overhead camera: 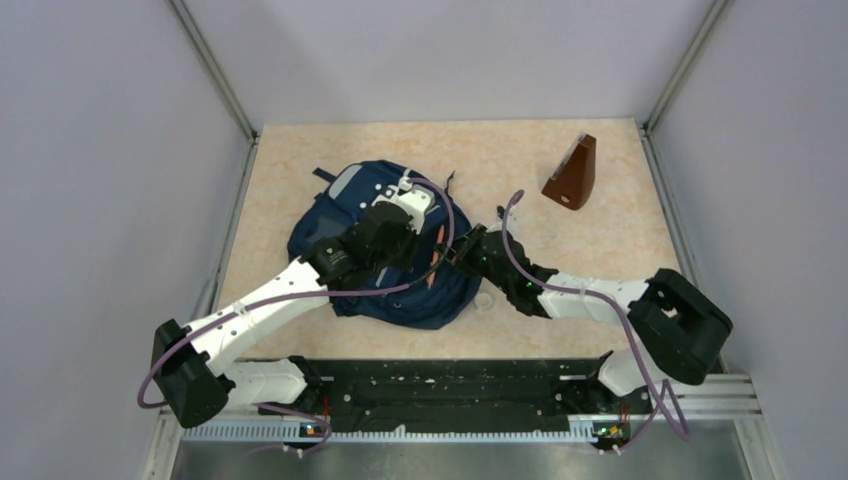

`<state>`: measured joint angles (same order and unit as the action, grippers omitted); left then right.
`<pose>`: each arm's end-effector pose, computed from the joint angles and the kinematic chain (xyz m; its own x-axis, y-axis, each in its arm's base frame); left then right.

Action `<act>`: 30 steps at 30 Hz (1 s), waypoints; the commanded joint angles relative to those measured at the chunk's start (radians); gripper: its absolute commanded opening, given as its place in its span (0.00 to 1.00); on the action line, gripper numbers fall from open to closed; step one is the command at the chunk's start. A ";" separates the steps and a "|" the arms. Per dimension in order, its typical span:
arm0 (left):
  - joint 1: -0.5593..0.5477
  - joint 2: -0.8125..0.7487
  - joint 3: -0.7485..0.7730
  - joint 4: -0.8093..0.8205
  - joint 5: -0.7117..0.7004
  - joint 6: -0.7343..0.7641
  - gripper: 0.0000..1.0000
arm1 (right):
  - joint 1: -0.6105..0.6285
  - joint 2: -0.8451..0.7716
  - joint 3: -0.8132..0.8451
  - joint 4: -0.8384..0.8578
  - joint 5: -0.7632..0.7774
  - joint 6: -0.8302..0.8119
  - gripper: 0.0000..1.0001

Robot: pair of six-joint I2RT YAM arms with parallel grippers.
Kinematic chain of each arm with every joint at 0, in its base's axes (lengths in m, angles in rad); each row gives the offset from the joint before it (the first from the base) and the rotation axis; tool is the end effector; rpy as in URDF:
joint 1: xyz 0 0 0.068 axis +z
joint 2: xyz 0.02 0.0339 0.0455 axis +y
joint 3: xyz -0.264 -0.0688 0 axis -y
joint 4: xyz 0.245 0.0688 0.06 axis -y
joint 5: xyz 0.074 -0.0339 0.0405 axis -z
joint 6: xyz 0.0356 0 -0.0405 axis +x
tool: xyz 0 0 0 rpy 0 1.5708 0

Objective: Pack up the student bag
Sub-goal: Place the stationery in the student bag.

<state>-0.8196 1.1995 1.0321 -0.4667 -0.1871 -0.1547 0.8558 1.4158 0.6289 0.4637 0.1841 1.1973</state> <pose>0.1847 -0.1881 0.3133 -0.4944 0.3076 -0.8130 0.5462 0.8375 -0.0152 0.2003 0.2208 0.2086 -0.6612 0.6346 -0.4001 -0.0355 0.5063 0.8616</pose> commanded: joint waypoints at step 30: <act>-0.006 -0.078 0.020 0.073 0.051 -0.017 0.00 | 0.022 0.243 0.214 0.157 0.259 -0.196 0.45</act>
<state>-0.8124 1.1751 1.0321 -0.4706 -0.2077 -0.1547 0.8703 1.7561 0.8776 0.5850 0.3618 1.0912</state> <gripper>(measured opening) 0.034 0.436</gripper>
